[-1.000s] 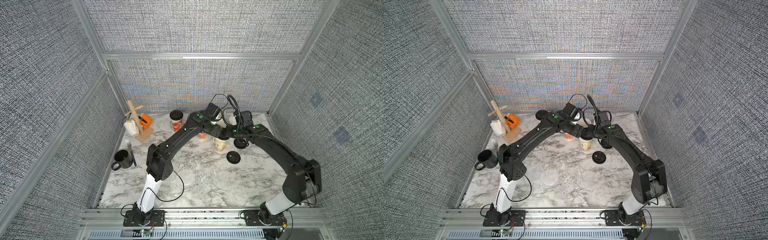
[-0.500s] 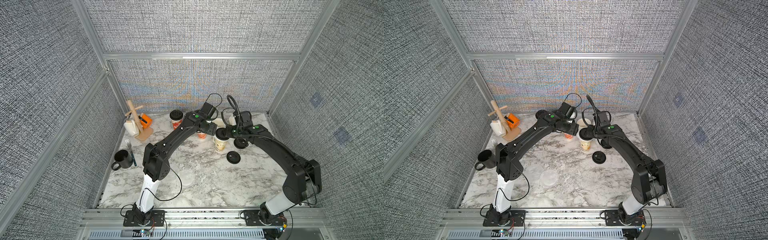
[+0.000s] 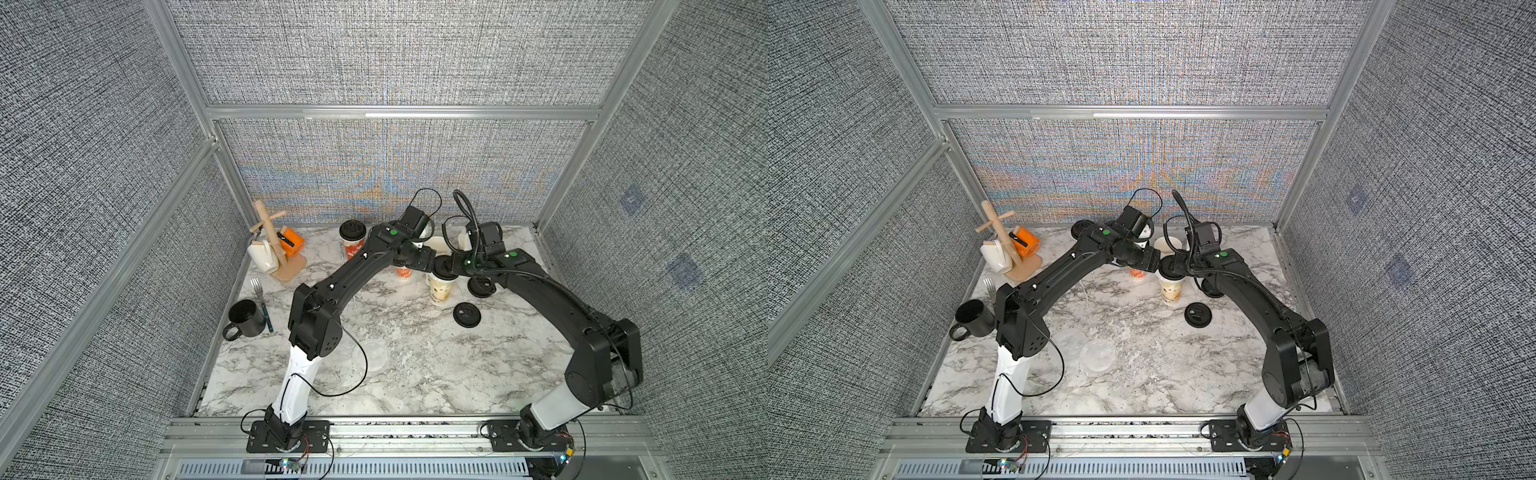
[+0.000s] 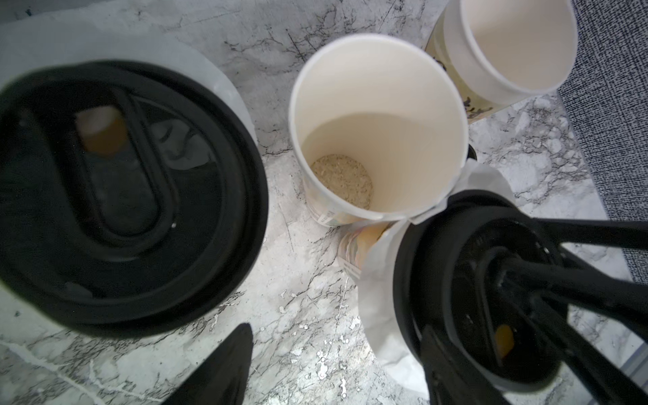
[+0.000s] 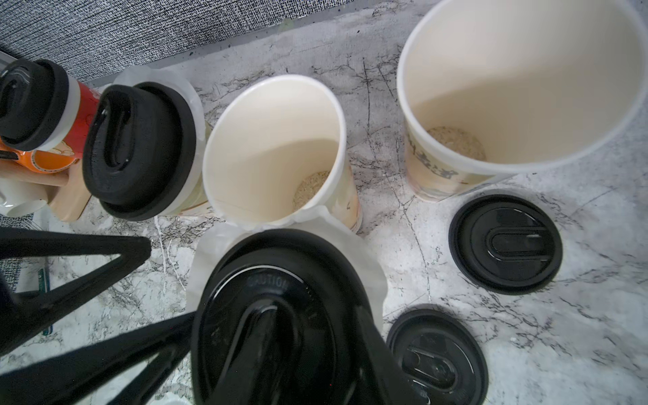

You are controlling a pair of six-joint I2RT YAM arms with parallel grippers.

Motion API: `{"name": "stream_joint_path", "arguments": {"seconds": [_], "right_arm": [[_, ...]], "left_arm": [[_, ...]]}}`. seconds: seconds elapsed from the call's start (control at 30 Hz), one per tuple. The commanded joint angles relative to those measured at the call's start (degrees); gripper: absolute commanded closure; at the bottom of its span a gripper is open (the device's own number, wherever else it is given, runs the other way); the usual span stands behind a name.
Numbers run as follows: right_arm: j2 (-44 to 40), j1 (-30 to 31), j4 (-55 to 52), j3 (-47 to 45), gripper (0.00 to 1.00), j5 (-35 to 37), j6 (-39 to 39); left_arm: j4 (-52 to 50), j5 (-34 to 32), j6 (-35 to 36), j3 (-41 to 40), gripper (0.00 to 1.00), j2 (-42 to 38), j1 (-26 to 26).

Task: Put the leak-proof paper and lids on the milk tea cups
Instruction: Secure the cup lid on the cup.

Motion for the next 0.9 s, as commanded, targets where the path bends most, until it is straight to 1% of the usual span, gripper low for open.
{"name": "stream_joint_path", "arguments": {"seconds": [0.0,0.13,0.23,0.43,0.67,0.87], "right_arm": [[1.26,0.19,-8.44,-0.76,0.63,0.47,-0.71],[1.7,0.44,-8.45,-0.84,0.63,0.54,-0.85],[2.09,0.53,-8.45,-1.16,0.63,0.64,-0.87],[2.1,0.55,-7.94,-2.91,0.63,0.64,-0.72],[1.96,0.54,-7.42,-4.83,0.63,0.78,-0.62],[1.93,0.36,-7.05,-6.16,0.63,0.91,-0.43]], "left_arm": [[-1.09,0.15,0.0,-0.89,0.24,0.52,-0.01],[-1.1,-0.28,-0.09,-2.52,0.24,0.13,0.01],[-0.68,-0.63,-0.35,-5.27,0.24,-0.67,-0.01],[1.11,-1.33,-1.72,-13.53,0.25,-3.36,-0.01],[4.8,-0.19,-3.63,-22.98,0.25,-5.55,-0.02],[6.57,0.41,-4.32,-26.51,0.26,-5.66,-0.01]]}}
